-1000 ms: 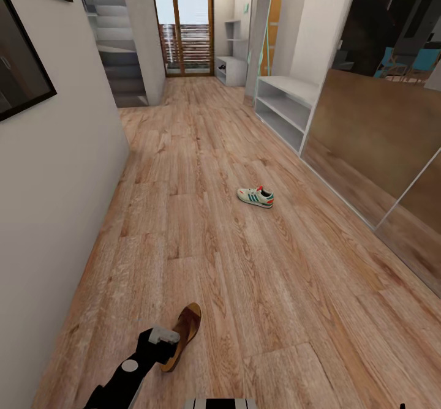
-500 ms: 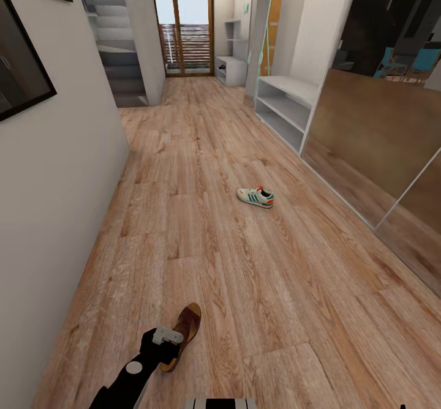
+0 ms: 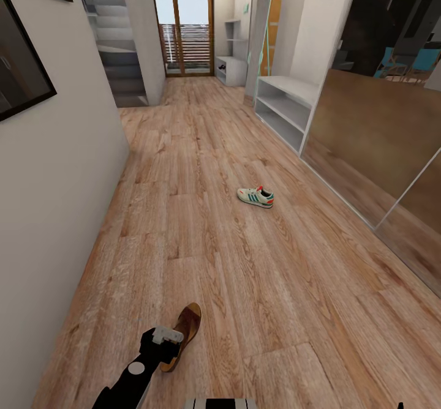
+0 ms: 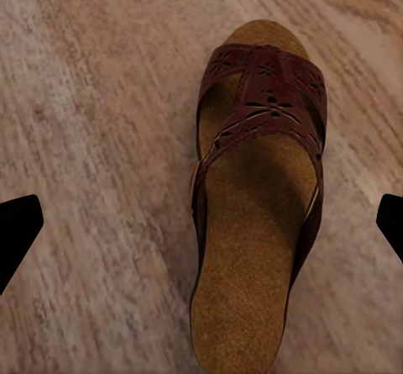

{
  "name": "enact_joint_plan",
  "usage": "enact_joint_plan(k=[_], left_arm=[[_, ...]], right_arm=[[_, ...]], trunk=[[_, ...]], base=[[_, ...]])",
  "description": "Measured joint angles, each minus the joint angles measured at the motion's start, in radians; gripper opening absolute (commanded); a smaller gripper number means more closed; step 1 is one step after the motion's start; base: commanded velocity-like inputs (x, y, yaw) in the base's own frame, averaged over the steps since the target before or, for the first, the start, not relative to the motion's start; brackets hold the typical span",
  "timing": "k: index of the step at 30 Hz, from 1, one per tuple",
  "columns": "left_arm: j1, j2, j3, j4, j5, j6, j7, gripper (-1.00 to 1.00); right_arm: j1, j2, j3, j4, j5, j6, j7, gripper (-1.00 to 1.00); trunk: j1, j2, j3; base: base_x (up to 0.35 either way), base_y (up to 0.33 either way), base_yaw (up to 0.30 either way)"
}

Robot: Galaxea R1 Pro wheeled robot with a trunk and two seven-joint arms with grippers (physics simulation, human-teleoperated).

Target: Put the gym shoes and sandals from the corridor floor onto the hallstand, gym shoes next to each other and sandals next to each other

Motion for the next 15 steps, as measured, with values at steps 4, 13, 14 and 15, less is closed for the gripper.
enact_joint_plan(k=[4, 13, 14, 15], left_arm=[[0.0, -0.001, 0.0, 0.005, 0.0, 0.0, 0.004, 1.0], [0.0, 0.0, -0.002, 0.015, -0.001, 0.0, 0.009, 1.0], [0.0, 0.0, -0.002, 0.016, -0.001, 0.0, 0.009, 1.0], [0.0, 0.0, -0.002, 0.016, -0.001, 0.0, 0.009, 1.0]], right_arm=[[-0.001, 0.0, 0.004, -0.007, 0.0, -0.001, -0.003, 1.0], [-0.024, -0.009, 0.004, -0.016, 0.001, 0.0, 0.0, 1.0], [-0.041, -0.011, 0.004, -0.017, 0.003, 0.003, 0.002, 1.0], [-0.041, -0.011, 0.004, -0.017, 0.003, 0.003, 0.002, 1.0]], trunk=[[0.0, 0.0, 0.0], [0.0, 0.0, 0.0], [0.0, 0.0, 0.0], [0.0, 0.0, 0.0]], base=[[0.0, 0.0, 0.0], [0.0, 0.0, 0.0], [0.0, 0.0, 0.0], [0.0, 0.0, 0.0]])
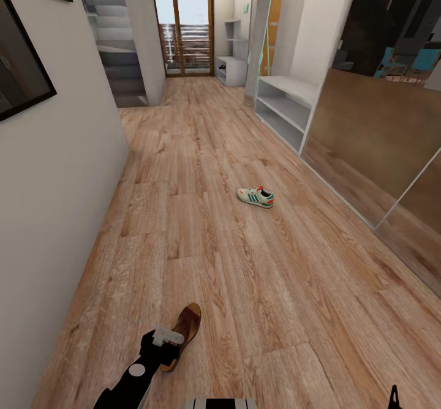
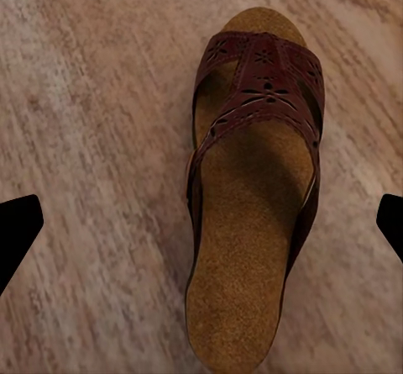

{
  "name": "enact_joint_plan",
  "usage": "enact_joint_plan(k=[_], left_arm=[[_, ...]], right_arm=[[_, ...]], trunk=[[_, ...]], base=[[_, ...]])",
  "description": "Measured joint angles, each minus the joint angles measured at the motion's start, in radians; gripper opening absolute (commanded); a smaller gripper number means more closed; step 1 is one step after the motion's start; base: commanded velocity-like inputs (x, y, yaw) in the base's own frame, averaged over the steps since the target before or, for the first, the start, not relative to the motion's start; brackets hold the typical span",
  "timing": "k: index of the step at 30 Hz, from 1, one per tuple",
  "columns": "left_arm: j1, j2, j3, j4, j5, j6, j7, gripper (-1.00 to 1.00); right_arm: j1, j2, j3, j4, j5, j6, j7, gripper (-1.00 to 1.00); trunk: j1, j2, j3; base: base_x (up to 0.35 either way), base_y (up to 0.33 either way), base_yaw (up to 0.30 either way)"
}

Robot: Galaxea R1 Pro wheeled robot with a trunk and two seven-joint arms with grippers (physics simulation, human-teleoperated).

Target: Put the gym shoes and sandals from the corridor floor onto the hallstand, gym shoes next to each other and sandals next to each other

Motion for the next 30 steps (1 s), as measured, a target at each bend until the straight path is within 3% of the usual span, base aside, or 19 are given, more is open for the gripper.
enact_joint_plan(k=[3, 5, 8, 10, 11, 13, 14, 17, 18, 21, 22, 23, 24, 25, 30], left_arm=[[0.0, 0.0, 0.0, 0.002, 0.0, 0.0, 0.001, 1.0], [0.0, 0.0, 0.0, 0.003, 0.0, 0.0, 0.001, 1.0], [0.0, 0.0, 0.0, 0.004, 0.0, 0.0, 0.001, 1.0], [0.0, 0.0, 0.0, 0.004, 0.0, -0.001, 0.001, 1.0], [0.0, 0.0, 0.001, 0.004, 0.0, -0.001, 0.001, 1.0], [0.0, 0.001, 0.001, 0.005, 0.0, -0.001, 0.001, 1.0], [0.0, 0.001, 0.001, 0.005, 0.0, -0.001, 0.001, 1.0], [0.0, 0.001, 0.001, 0.005, 0.0, -0.001, 0.001, 1.0], [0.0, 0.001, 0.001, 0.005, 0.0, -0.001, 0.001, 1.0], [0.0, 0.001, 0.001, 0.005, 0.0, -0.002, 0.001, 1.0], [0.0, 0.001, 0.001, 0.005, 0.0, -0.001, 0.001, 1.0], [0.0, 0.001, 0.001, 0.005, 0.0, -0.002, 0.001, 1.0], [0.0, 0.001, 0.001, 0.006, -0.001, -0.002, 0.001, 1.0], [0.0, 0.002, 0.001, 0.005, -0.001, -0.002, 0.001, 1.0], [0.0, 0.001, 0.002, 0.005, -0.001, -0.002, 0.002, 1.0]], right_arm=[[-0.052, -0.003, 0.0, -0.002, 0.005, 0.01, 0.004, 1.0], [-0.119, -0.004, 0.0, -0.003, 0.009, 0.038, 0.008, 1.0], [-0.16, -0.004, 0.0, -0.003, 0.009, 0.064, 0.01, 1.0], [-0.248, -0.003, 0.001, -0.003, 0.01, 0.125, 0.016, 1.0], [-0.25, -0.003, 0.001, -0.003, 0.009, 0.127, 0.016, 1.0], [-0.343, 0.001, 0.004, -0.003, 0.009, 0.191, 0.021, 1.0], [-0.346, 0.001, 0.004, -0.003, 0.008, 0.192, 0.021, 1.0], [-0.477, 0.006, 0.01, -0.004, 0.009, 0.274, 0.028, 1.0], [-0.479, 0.006, 0.01, -0.004, 0.009, 0.275, 0.028, 1.0], [-0.579, 0.015, 0.024, -0.004, 0.01, 0.322, 0.033, 1.0], [-0.58, 0.015, 0.024, -0.004, 0.01, 0.323, 0.033, 1.0], [-0.603, 0.021, 0.028, -0.005, 0.01, 0.332, 0.034, 1.0], [-0.638, 0.042, 0.034, -0.005, 0.011, 0.344, 0.036, 1.0], [-0.64, 0.043, 0.034, -0.005, 0.01, 0.345, 0.036, 1.0], [-0.686, 0.114, 0.044, -0.005, 0.022, 0.361, 0.038, 1.0]], trunk=[[0.0, 0.0, 0.0], [0.0, 0.0, 0.0], [0.0, 0.0, 0.0], [0.0, 0.0, 0.0], [0.0, 0.0, 0.0], [0.0, 0.0, 0.0], [0.0, 0.0, 0.0], [0.0, 0.0, 0.0], [0.0, 0.0, 0.0], [0.0, 0.0, 0.0], [0.0, 0.0, 0.0], [0.0, 0.0, 0.0], [0.0, 0.0, 0.0], [0.0, 0.0, 0.0], [0.0, 0.0, 0.0]], base=[[0.0, 0.0, 0.0], [0.0, 0.0, 0.0], [0.0, 0.0, 0.0], [0.0, 0.0, 0.0], [0.0, 0.0, 0.0], [0.0, 0.0, 0.0], [0.0, 0.0, 0.0], [0.0, 0.0, 0.0], [0.0, 0.0, 0.0], [0.0, 0.0, 0.0], [0.0, 0.0, 0.0], [0.0, 0.0, 0.0], [0.0, 0.0, 0.0], [0.0, 0.0, 0.0], [0.0, 0.0, 0.0]])
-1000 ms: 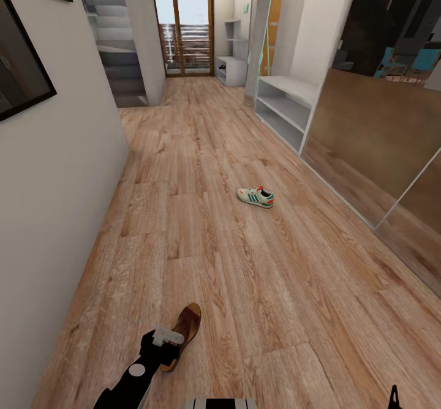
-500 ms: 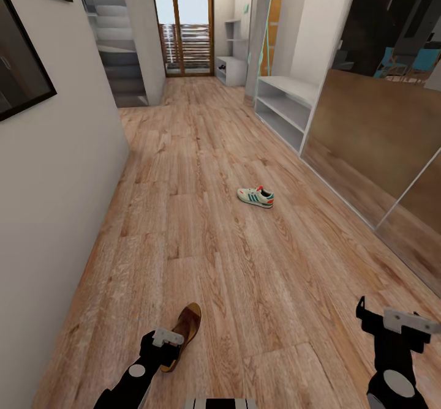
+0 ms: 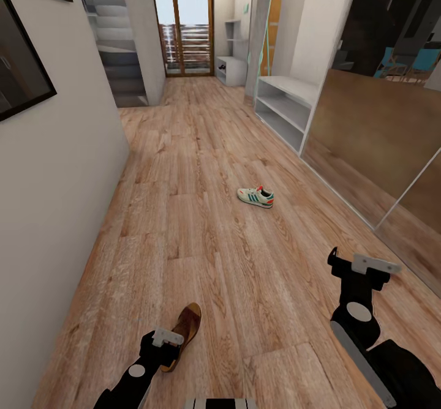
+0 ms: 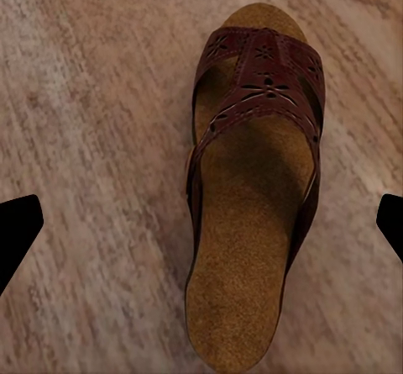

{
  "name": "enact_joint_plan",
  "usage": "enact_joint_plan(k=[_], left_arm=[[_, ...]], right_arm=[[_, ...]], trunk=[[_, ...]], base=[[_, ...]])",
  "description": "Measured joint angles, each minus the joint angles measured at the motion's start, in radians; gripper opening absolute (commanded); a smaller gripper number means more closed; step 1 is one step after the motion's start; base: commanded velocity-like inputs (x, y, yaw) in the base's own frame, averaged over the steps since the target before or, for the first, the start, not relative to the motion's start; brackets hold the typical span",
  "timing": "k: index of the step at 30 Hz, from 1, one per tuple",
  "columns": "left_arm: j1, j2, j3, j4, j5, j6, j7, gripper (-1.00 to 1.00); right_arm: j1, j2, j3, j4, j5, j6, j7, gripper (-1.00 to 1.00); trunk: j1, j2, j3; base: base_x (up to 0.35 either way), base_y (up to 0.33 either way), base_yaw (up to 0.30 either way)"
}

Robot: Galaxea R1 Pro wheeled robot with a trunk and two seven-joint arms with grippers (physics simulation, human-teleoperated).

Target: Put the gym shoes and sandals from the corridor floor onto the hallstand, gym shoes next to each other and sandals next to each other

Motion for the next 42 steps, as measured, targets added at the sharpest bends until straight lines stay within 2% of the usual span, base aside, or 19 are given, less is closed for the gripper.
enact_joint_plan(k=[2, 3, 5, 8, 10, 22, 35, 42], left_arm=[[0.0, -0.001, 0.0, 0.0, 0.0, 0.0, 0.0, 1.0], [0.0, -0.001, 0.0, 0.0, 0.0, 0.0, 0.0, 1.0], [0.0, -0.002, 0.0, 0.0, 0.0, 0.001, 0.0, 1.0], [0.0, -0.003, 0.0, 0.001, 0.0, 0.001, 0.001, 1.0], [0.0, -0.003, 0.0, 0.001, 0.0, 0.001, 0.001, 1.0], [0.001, -0.003, 0.0, 0.001, 0.0, 0.002, 0.001, 1.0], [0.002, -0.003, 0.0, 0.003, 0.0, 0.002, 0.001, 1.0], [0.002, 0.005, 0.001, 0.003, 0.0, 0.002, 0.0, 1.0]], right_arm=[[-0.006, 0.018, 0.004, 0.0, 0.018, 0.002, 0.0, 1.0], [-0.008, 0.029, 0.017, 0.0, 0.043, 0.001, 0.0, 1.0], [-0.009, 0.034, 0.028, 0.0, 0.059, -0.001, -0.001, 1.0], [-0.013, 0.05, 0.077, -0.001, 0.111, -0.009, -0.01, 1.0], [-0.013, 0.058, 0.085, -0.001, 0.119, -0.009, -0.009, 1.0], [-0.014, 0.073, 0.129, -0.001, 0.132, -0.011, -0.004, 1.0], [-0.014, 0.075, 0.138, 0.0, 0.133, -0.011, -0.001, 1.0], [-0.016, 0.076, 0.156, 0.0, 0.133, -0.011, -0.001, 1.0]], trunk=[[0.0, 0.0, 0.0], [0.0, 0.0, 0.0], [0.0, 0.0, 0.0], [0.0, 0.0, 0.0], [0.0, 0.0, 0.0], [0.0, 0.0, 0.0], [0.0, 0.0, 0.0], [0.0, 0.0, -0.002]], base=[[0.0, 0.0, 0.0], [0.0, 0.0, 0.0], [0.0, 0.0, 0.0], [0.0, 0.0, 0.0], [0.0, 0.0, 0.0], [0.0, 0.0, 0.0], [0.0, 0.0, 0.0], [0.0, 0.0, 0.0]])
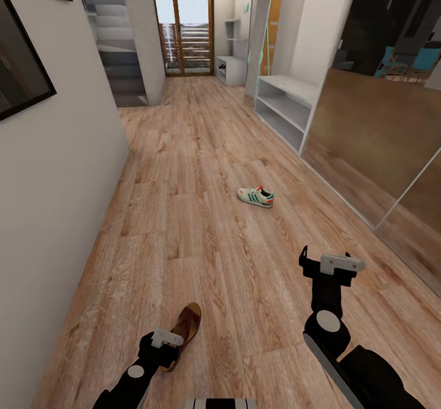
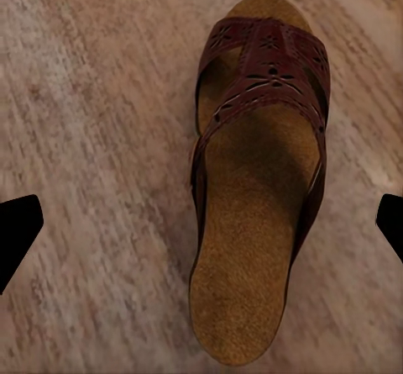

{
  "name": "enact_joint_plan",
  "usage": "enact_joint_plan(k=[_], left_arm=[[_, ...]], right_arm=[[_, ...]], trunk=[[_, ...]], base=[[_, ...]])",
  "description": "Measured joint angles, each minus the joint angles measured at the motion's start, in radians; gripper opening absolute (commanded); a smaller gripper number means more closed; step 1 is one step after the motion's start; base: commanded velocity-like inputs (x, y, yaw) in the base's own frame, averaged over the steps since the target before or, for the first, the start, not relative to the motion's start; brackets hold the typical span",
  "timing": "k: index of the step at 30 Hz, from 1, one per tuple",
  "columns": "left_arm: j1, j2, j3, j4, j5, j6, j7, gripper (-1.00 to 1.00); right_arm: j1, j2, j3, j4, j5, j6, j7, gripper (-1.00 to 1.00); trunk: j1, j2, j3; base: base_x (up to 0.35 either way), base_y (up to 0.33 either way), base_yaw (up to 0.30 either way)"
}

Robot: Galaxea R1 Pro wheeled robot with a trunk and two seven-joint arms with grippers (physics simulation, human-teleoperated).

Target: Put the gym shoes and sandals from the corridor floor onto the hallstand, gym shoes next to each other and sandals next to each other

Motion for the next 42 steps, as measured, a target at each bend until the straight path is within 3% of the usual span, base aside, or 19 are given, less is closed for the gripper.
enact_joint_plan(k=[16, 30, 42], left_arm=[[0.0, -0.001, -0.043, 0.0, 0.001, 0.0, 0.001, 1.0], [-0.003, -0.022, -0.069, -0.002, -0.001, 0.026, 0.004, 1.0], [-0.007, -0.028, -0.093, -0.003, -0.012, 0.068, 0.05, 1.0]], right_arm=[[-0.001, 0.0, 0.004, 0.0, 0.0, -0.002, -0.001, 1.0], [-0.001, 0.001, 0.005, 0.0, 0.0, -0.003, -0.01, 1.0], [-0.001, 0.004, 0.005, 0.0, 0.0, -0.003, -0.012, 1.0]], trunk=[[0.0, 0.0, -0.02], [0.0, 0.0, -0.023], [0.0, 0.0, -0.025]], base=[[0.0, 0.0, 0.0], [0.0, 0.0, 0.0], [0.0, 0.0, 0.0]])
